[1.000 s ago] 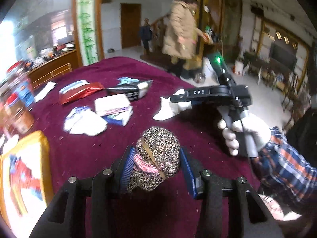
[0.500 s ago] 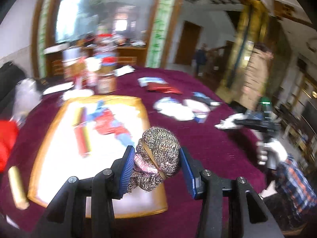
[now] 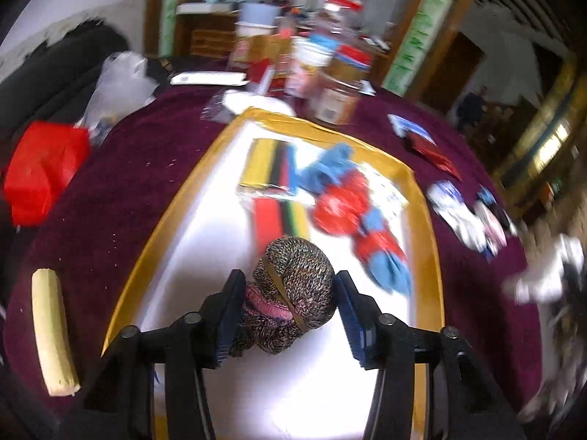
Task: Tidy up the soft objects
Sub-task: 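Carry the hat and white sock to the tray with both tools, then release the hat and white sock in the tray and withdraw both tools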
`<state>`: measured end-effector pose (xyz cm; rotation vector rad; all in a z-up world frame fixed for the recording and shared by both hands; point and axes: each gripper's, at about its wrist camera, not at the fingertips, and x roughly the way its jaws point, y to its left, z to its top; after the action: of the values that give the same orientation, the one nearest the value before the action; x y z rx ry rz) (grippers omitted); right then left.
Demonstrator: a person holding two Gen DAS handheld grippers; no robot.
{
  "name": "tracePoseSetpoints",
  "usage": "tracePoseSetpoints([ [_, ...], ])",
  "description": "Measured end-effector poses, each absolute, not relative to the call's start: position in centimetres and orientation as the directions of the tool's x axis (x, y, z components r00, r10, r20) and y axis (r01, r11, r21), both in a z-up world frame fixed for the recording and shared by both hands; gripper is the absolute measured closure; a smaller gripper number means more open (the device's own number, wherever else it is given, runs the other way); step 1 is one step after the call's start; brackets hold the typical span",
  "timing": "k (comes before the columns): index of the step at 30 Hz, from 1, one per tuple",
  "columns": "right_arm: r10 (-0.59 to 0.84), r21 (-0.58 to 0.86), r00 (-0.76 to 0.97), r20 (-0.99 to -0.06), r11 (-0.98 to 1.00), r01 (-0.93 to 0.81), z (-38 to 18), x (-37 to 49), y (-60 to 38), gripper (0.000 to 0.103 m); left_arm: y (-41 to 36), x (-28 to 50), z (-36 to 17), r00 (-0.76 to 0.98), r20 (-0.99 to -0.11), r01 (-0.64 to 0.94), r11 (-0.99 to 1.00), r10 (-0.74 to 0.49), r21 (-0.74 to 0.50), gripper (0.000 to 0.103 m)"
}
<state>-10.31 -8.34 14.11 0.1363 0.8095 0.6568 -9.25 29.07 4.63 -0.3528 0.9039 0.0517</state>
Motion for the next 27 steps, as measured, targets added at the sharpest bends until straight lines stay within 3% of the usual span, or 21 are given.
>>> tracePoseSetpoints([
  [2, 0.632, 0.38, 0.448, -0.633, 0.757, -0.531, 13.8, -10.3, -5.5, 0.085, 30.0, -8.2, 4.3, 0.614, -0.782, -0.229, 0.924, -0.107, -0.306, 0.034],
  [11, 0.618, 0.367, 0.204, -0.759, 0.665, -0.651, 9.0, -9.8, 7.0, 0.085, 31.4, -13.4, 6.2, 0.72, -0.672, -0.195, 0.878, -0.174, -0.436, 0.028],
  [18, 0.581, 0.439, 0.083, -0.809, 0.692, -0.573, 4.2, -5.1, 11.5, 0.085, 33.2, -18.8, 6.4, 0.802, -0.559, -0.202, 0.785, -0.211, -0.585, 0.023],
  [22, 0.514, 0.395, 0.09, -0.853, 0.749, -0.533, 2.5, -2.7, 13.6, 0.085, 33.0, -19.8, 6.4, 0.808, -0.551, -0.196, 0.789, -0.206, -0.582, 0.023],
  [24, 0.502, 0.382, 0.114, -0.858, 0.769, -0.513, 2.4, -1.6, 14.0, 0.081, 32.8, -19.8, 6.4, 0.809, -0.552, -0.193, 0.795, -0.203, -0.575, 0.022],
  [27, 0.521, 0.405, 0.123, -0.844, 0.772, -0.489, 3.1, -1.1, 13.4, 0.061, 32.7, -19.4, 6.2, 0.797, -0.568, -0.195, 0.804, -0.203, -0.561, 0.022],
])
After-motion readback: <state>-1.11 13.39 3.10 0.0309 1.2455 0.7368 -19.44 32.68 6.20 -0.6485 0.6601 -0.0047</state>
